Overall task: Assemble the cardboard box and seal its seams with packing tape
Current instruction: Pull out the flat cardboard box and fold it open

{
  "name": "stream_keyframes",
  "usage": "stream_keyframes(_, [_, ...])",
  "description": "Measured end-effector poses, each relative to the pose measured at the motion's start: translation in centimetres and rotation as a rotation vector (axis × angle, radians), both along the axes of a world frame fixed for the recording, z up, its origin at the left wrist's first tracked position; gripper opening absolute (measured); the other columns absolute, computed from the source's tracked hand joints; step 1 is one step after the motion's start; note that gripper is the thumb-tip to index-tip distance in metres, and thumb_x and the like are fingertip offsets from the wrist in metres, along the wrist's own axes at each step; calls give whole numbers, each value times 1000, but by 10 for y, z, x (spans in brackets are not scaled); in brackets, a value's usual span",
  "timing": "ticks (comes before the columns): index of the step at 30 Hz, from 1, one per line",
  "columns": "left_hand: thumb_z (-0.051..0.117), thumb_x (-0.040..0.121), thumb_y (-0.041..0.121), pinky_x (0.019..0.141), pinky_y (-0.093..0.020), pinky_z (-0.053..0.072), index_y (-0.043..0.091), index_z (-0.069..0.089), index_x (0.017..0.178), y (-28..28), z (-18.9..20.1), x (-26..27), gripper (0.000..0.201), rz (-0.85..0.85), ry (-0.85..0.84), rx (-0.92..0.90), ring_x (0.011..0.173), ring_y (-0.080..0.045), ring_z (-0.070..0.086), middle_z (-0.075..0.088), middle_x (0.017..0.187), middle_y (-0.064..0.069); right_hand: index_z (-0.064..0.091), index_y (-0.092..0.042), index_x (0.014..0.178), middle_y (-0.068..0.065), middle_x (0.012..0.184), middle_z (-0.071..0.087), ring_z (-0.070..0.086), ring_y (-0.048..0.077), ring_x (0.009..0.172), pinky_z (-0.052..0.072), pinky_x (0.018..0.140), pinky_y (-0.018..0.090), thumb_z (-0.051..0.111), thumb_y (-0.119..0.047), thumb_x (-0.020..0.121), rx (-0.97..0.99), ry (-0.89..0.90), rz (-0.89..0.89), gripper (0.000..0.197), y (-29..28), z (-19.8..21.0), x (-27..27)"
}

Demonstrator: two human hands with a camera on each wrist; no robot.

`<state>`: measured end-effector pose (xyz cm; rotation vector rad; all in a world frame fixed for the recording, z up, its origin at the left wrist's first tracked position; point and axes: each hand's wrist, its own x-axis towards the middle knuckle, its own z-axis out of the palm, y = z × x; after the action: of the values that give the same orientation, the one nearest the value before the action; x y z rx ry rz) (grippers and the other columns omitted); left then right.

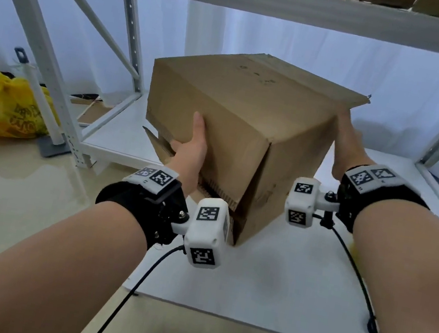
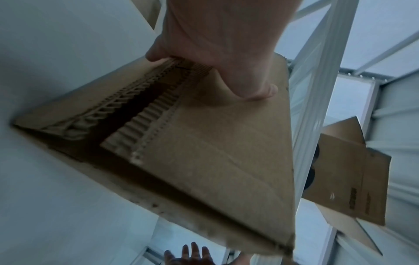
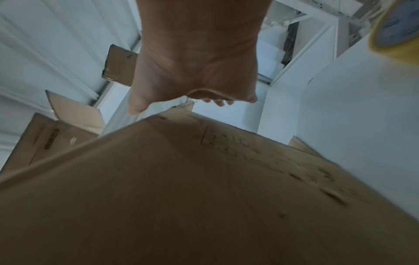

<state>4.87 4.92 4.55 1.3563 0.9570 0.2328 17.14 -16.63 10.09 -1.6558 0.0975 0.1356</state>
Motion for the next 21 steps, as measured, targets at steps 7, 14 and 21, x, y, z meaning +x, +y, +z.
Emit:
stream_keyframes(7, [25,7,105,106,-54,29,41,20,147,19,-10,19,154,17,-33,-65,135,-32,34,35,149,7,35,-28,136,-12,114,50,48,4,99,40,73,30,62,-62,68,87,-15,70,80,16,-4,5])
stream_keyframes(14, [26,57,96,115,-45,23,33,17,150,7,29,-35,113,-88,-210,-67,139,-18,30,31,152,9,28,-24,141,-3,129,46,47,17,112,41,86,36,56,-61,79,51,-28,55,77,32,-8,-37])
stream_keyframes(21, [16,75,87,88,-36,49,27,57,127,19,49,-92,89,-184,-222,-31,109,-21,59,65,117,-2,28,-19,145,1,138,43,44,24,123,39,103,50,58,-67,69,-54,8,97,95,45,-1,-99])
